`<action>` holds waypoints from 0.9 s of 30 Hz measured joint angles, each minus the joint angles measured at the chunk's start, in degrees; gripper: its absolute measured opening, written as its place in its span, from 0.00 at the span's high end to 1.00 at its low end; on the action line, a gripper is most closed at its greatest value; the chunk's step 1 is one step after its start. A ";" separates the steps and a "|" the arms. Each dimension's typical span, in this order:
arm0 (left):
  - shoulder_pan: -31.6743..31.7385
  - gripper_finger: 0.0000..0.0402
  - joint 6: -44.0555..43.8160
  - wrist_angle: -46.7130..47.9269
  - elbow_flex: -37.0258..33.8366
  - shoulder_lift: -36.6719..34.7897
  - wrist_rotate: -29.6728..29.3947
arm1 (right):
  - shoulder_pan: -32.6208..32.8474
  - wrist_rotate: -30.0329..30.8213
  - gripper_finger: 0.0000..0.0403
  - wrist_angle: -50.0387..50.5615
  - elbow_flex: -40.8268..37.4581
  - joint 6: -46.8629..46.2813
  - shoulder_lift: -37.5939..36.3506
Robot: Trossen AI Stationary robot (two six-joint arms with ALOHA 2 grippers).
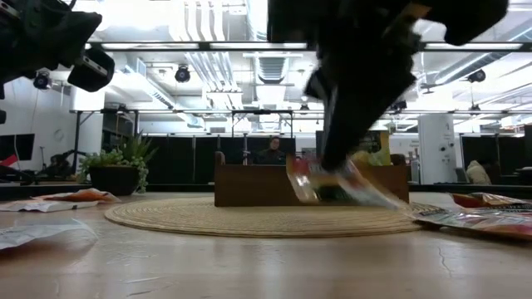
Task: Pick & Place Tea
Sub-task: Put the orange tea bag into the middle of the wooden organizer
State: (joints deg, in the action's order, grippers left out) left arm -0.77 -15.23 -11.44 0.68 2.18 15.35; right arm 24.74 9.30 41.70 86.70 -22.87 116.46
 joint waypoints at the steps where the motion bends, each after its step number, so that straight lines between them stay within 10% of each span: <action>1: -0.01 1.00 -0.01 0.00 0.00 -0.01 0.01 | 0.47 3.79 0.97 1.83 1.31 0.53 0.00; 10: -0.01 1.00 0.00 0.00 0.01 0.00 0.02 | 4.28 40.97 0.97 16.47 8.93 -3.93 -0.15; 27: -0.01 1.00 -0.01 -0.01 0.00 0.00 0.02 | 2.21 59.65 0.97 16.60 0.70 -3.66 -0.15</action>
State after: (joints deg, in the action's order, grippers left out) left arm -0.78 -15.25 -11.45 0.68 2.18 15.37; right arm 26.95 68.95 58.29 87.40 -26.54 116.31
